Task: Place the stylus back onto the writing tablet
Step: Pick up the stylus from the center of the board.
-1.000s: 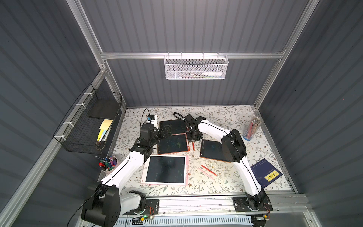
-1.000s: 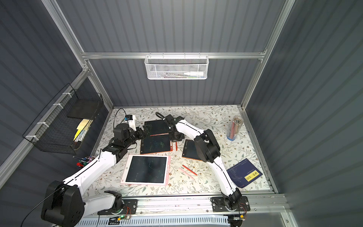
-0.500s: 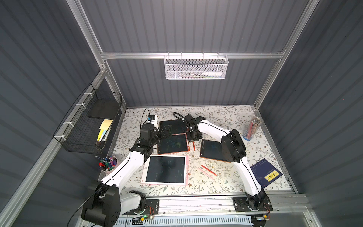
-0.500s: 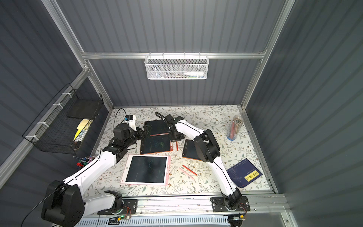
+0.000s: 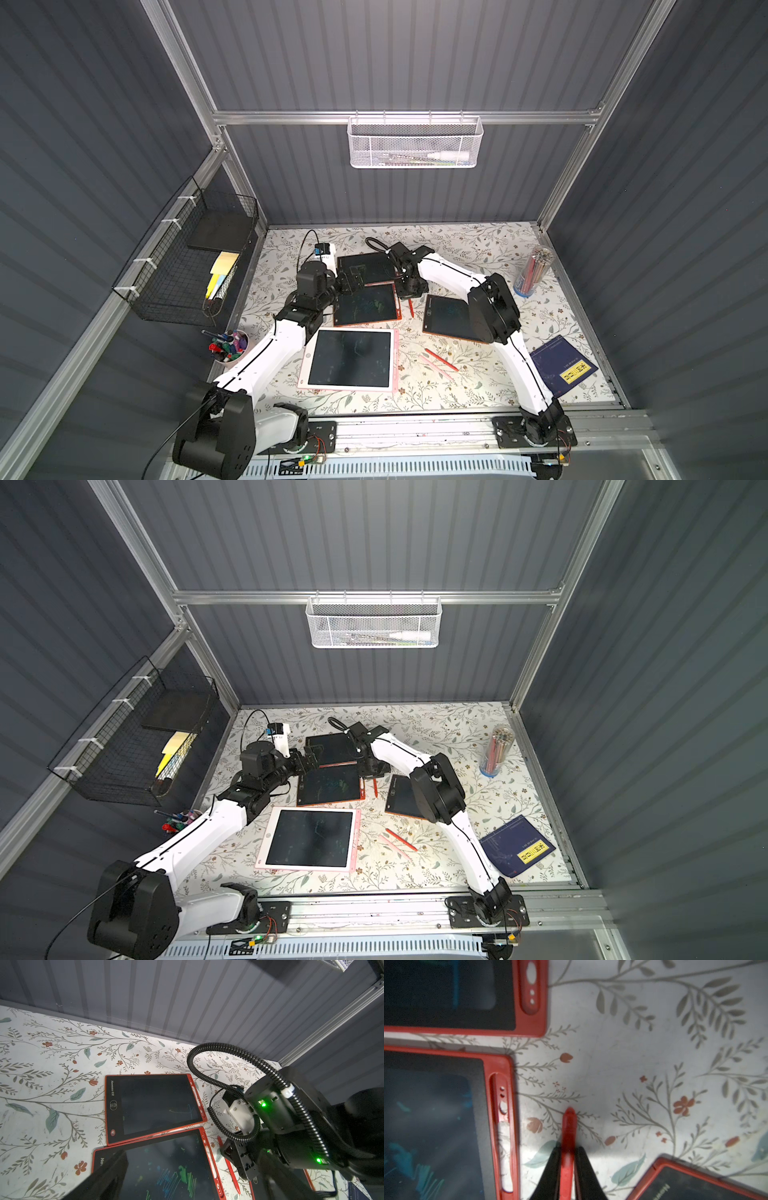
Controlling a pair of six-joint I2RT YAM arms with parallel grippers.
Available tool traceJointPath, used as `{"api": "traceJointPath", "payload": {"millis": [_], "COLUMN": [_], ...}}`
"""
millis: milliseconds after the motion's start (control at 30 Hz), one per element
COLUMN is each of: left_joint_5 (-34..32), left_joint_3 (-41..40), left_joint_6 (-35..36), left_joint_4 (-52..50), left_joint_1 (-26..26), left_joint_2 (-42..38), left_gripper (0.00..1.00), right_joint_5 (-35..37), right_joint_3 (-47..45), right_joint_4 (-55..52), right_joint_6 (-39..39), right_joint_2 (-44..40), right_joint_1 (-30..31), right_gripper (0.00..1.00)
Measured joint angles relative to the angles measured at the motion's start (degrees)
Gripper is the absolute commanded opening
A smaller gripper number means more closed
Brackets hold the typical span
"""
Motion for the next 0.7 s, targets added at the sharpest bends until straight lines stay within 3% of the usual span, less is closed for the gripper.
{"api": "traceJointPath", "payload": {"millis": [700], "left_joint_5": [5.1], "left_joint_3": [0.0], "left_joint_6": [2.4], "left_joint_4": [0.6], "left_joint_1": [0.0], "left_joint_2": [0.3], "left_gripper": [0.99], "right_joint_5": [1.8], "right_joint_3": [-3.1], "right_joint_4": [0.8], "right_joint_6": [-0.2], "right_joint_2": [-2.6], "right_joint_1": [-0.8], "right_gripper": [0.17]}}
